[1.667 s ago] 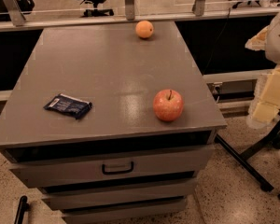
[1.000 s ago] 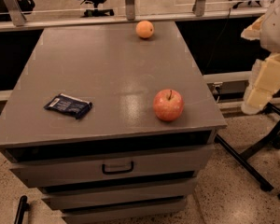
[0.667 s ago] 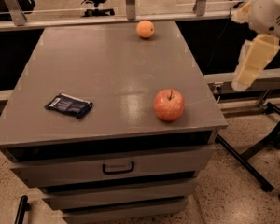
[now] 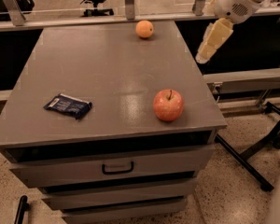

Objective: Move orange near apple

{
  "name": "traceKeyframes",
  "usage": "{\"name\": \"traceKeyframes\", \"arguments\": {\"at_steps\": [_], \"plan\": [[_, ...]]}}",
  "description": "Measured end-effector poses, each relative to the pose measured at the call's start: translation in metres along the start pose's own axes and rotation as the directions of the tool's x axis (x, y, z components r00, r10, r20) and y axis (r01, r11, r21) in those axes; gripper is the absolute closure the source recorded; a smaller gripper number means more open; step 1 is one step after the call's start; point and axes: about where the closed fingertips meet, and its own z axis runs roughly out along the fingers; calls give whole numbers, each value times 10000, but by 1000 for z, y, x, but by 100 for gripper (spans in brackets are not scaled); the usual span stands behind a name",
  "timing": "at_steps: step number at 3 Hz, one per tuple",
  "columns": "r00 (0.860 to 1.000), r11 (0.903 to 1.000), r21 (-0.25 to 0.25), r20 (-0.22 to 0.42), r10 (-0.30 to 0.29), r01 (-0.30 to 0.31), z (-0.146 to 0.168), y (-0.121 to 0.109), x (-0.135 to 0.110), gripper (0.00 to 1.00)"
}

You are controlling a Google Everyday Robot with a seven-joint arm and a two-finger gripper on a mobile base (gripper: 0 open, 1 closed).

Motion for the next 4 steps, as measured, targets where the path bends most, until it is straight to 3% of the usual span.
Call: {"name": "traceKeyframes", "arguments": {"at_steps": [1, 2, 3, 4], "plan": [[9834, 9951, -112, 1522, 988, -982, 49, -46, -25, 0], [9375, 9869, 557, 3247, 1253, -1511, 63, -96, -61, 0], [9247, 9826, 998, 3643, 1104, -1566, 53, -111, -69, 0], [9267, 9837, 911, 3585, 1127, -1549, 56, -109, -68, 0]]}}
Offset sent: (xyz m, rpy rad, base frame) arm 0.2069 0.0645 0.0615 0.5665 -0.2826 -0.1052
